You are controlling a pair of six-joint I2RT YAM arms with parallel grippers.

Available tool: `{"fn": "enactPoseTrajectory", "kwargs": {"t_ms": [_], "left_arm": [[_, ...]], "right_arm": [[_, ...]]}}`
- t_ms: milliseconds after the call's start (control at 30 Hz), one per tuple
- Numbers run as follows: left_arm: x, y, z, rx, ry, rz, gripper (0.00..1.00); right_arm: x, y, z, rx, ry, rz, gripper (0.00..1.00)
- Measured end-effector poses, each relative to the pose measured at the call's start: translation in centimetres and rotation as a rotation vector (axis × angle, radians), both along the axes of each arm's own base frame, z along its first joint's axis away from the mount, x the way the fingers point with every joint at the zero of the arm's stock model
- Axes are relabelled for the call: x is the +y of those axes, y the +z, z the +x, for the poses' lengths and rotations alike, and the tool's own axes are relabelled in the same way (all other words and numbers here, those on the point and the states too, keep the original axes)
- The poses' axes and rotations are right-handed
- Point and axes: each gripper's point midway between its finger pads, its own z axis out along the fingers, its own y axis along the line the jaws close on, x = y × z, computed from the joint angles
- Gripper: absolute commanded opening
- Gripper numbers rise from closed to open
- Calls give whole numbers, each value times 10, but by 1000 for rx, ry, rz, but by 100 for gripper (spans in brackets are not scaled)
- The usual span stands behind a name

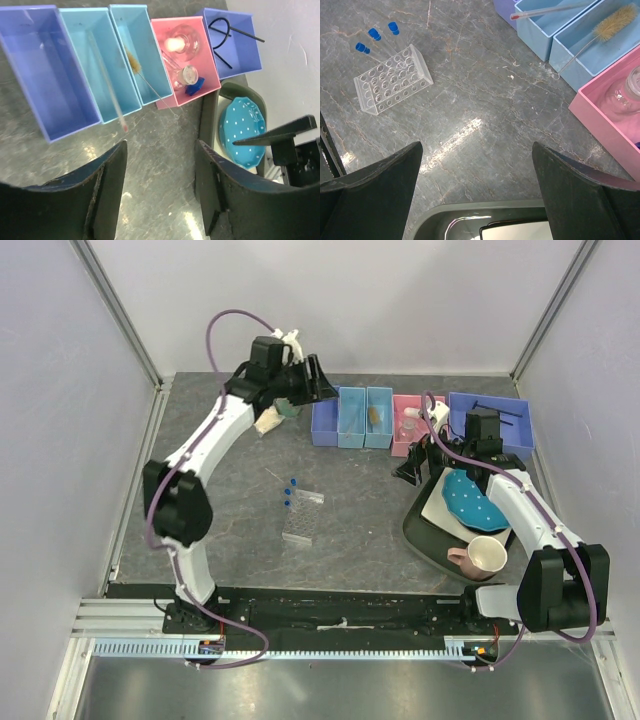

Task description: Organize the chemistry lab equipment

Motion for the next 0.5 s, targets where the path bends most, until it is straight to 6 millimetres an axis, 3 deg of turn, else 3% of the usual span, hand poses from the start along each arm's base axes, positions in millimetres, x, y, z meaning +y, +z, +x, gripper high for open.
{"fn": "enactPoseTrajectory", "kwargs": {"t_ms": [100,200,367,500], "left_arm": [[28,19,-17,-98,52,21,65],[60,20,-24,-145,117,39,64],[127,-16,-10,-132,249,135,64],[158,-51,1,-131,277,276,65]], "right_arm": [[-1,-1,1,-2,-3,-4,98],[-3,-2,2,-2,-6,-8,98],[-7,-10,6,11,-19,-24,98],[-10,-15,7,22,-28,-33,98]]}}
